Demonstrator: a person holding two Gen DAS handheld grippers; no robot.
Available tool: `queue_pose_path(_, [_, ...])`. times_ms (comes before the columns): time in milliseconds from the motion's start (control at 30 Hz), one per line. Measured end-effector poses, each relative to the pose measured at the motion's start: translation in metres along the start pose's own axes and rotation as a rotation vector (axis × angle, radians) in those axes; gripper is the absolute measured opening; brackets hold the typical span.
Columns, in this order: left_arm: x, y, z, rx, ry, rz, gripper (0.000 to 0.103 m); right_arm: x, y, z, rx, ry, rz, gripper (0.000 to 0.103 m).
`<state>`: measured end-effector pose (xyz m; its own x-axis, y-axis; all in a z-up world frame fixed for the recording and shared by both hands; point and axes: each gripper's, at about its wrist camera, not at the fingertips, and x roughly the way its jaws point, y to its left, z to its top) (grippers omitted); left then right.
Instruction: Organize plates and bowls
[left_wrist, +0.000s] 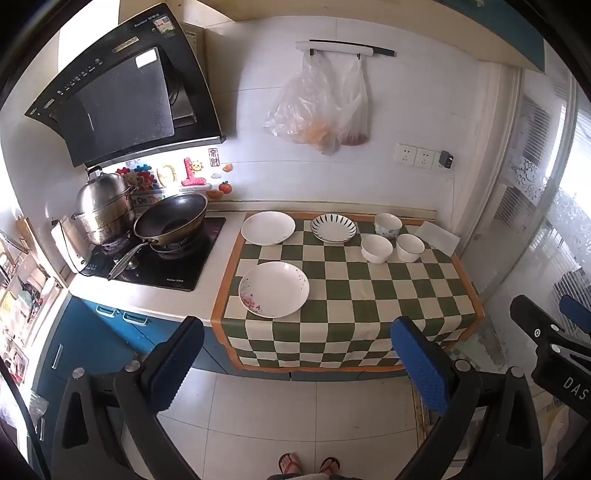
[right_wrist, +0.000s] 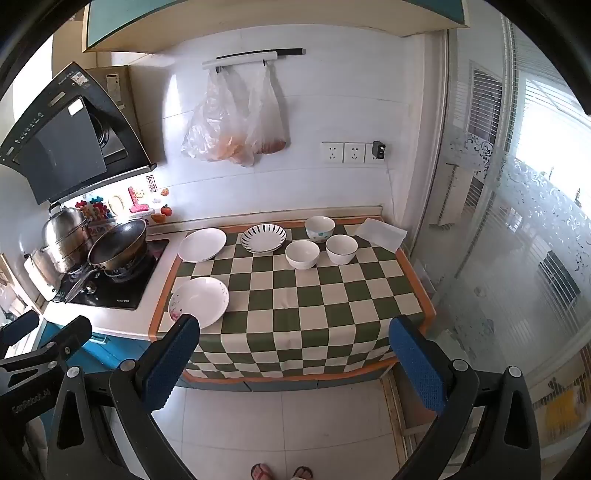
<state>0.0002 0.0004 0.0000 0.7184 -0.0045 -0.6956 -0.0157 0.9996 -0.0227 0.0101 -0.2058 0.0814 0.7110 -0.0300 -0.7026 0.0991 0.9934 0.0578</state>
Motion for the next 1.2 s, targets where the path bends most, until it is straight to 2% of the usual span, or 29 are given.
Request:
queue_pose_path(700, [-0.003,-0.002,0.011,0.006,0.0,0.008,0.103,-0.002,0.006,0.005,-0.02,0.009,-0.005,0.103])
queue_pose_path(1200, [0.003,0.003,0.001,0.0,-0.004,0.007,0.103,0.011,-0.001,-0.002,-0.012,0.027,-0.001,0.103])
